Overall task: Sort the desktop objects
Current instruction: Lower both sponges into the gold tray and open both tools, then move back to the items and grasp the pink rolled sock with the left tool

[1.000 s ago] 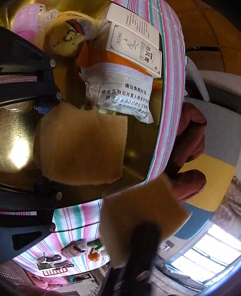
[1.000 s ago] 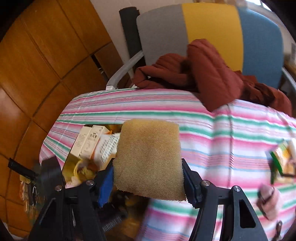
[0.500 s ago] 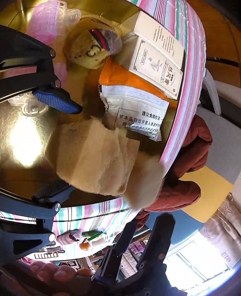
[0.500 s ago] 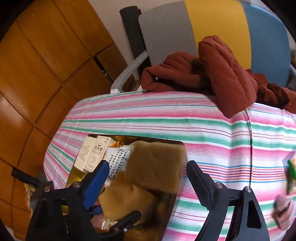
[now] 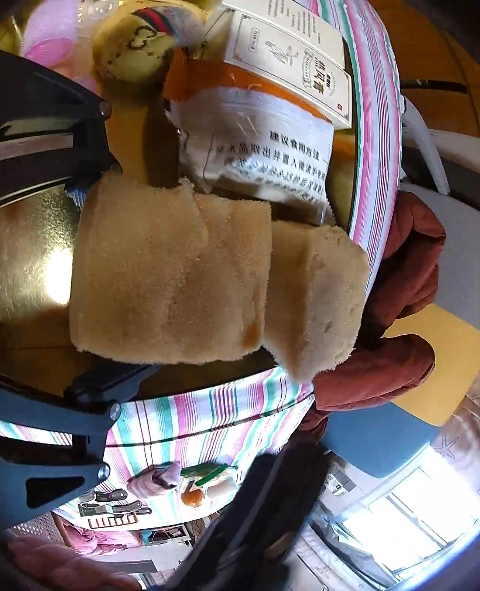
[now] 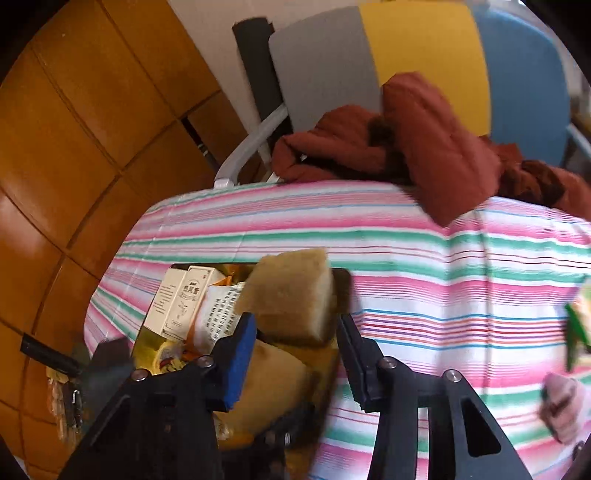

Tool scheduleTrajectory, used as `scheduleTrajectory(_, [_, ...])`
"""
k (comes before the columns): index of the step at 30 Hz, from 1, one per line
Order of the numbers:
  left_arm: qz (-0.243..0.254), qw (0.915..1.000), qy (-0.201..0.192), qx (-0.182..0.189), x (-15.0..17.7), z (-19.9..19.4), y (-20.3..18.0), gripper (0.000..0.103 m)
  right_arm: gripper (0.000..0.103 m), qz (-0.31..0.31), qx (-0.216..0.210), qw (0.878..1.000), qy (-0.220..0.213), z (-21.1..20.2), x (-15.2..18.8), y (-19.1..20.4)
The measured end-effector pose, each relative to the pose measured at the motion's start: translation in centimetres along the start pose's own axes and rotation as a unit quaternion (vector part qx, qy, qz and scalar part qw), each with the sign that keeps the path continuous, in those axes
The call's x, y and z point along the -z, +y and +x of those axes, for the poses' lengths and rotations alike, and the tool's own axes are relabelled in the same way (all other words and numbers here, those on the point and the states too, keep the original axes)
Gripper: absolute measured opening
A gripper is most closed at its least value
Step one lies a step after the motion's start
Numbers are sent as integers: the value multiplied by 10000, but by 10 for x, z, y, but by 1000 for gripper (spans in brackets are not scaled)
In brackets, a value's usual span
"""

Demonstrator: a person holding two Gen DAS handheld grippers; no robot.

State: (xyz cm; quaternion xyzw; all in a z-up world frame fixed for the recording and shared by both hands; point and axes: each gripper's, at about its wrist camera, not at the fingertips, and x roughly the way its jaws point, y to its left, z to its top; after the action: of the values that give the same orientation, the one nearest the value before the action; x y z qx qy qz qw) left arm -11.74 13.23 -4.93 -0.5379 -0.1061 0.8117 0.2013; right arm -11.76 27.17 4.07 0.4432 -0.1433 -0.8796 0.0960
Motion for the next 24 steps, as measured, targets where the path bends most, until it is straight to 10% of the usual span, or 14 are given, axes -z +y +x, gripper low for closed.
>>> scheduleTrajectory(13, [6, 9983, -579, -102, 10, -48, -19, 80, 88, 43, 514, 9983, -283, -84, 64, -64])
scheduleTrajectory(24, [1385, 9868, -586, 603, 50, -47, -106, 83, 90, 379, 1314, 9903, 226, -109, 140, -155])
